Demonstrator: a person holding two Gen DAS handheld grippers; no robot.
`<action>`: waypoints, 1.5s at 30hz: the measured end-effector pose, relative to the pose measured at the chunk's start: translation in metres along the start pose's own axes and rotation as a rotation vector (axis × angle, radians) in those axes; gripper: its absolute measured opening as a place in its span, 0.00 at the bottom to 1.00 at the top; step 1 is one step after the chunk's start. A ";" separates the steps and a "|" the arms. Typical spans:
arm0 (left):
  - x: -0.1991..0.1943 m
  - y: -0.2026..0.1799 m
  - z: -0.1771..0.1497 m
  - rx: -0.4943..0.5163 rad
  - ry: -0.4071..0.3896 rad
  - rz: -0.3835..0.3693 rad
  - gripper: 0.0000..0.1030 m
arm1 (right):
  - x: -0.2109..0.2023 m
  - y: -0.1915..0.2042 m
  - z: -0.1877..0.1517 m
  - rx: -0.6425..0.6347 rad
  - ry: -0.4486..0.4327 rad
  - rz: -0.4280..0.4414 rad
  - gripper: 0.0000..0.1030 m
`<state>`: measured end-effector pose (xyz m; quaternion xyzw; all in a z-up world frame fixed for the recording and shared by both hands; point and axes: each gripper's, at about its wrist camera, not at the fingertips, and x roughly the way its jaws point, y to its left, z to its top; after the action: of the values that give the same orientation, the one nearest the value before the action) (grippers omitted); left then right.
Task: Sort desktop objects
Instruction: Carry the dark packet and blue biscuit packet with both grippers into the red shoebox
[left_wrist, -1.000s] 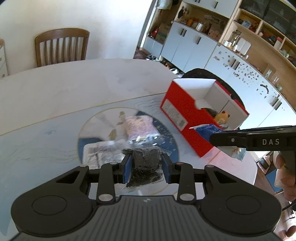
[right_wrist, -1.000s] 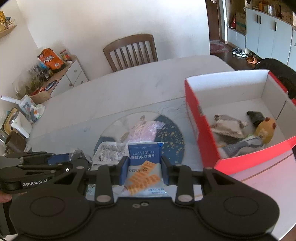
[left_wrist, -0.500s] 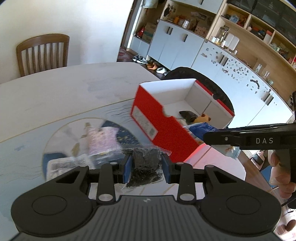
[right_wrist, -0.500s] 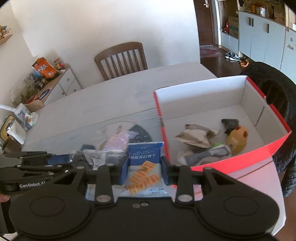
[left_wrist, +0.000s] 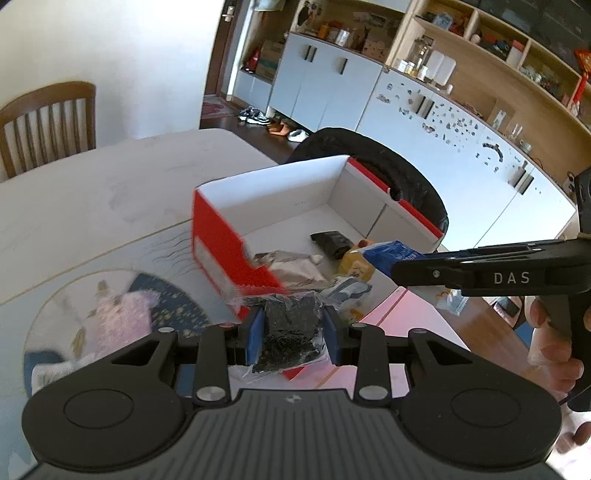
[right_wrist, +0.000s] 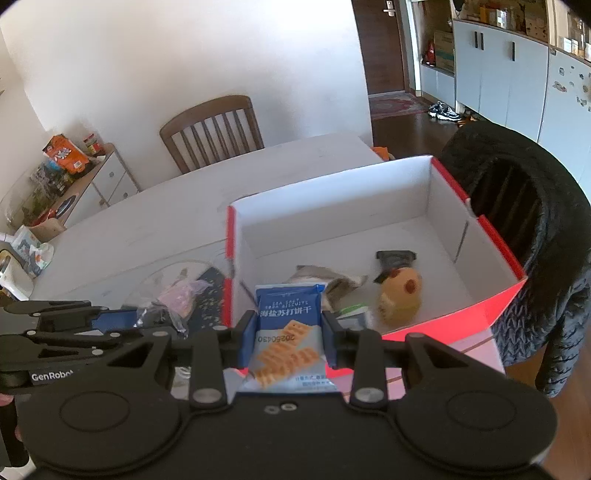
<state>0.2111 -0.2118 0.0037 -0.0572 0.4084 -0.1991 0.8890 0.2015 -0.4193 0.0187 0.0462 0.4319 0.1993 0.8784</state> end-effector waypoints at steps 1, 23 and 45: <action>0.003 -0.004 0.003 0.008 0.000 0.000 0.32 | 0.000 -0.003 0.002 0.000 -0.003 -0.001 0.34; 0.097 -0.046 0.075 0.146 0.062 0.041 0.32 | 0.042 -0.075 0.052 0.000 -0.001 -0.058 0.34; 0.182 -0.034 0.101 0.154 0.239 0.091 0.32 | 0.129 -0.092 0.074 -0.079 0.105 -0.122 0.34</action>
<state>0.3830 -0.3221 -0.0492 0.0536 0.4970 -0.1947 0.8439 0.3582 -0.4466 -0.0547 -0.0254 0.4710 0.1644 0.8663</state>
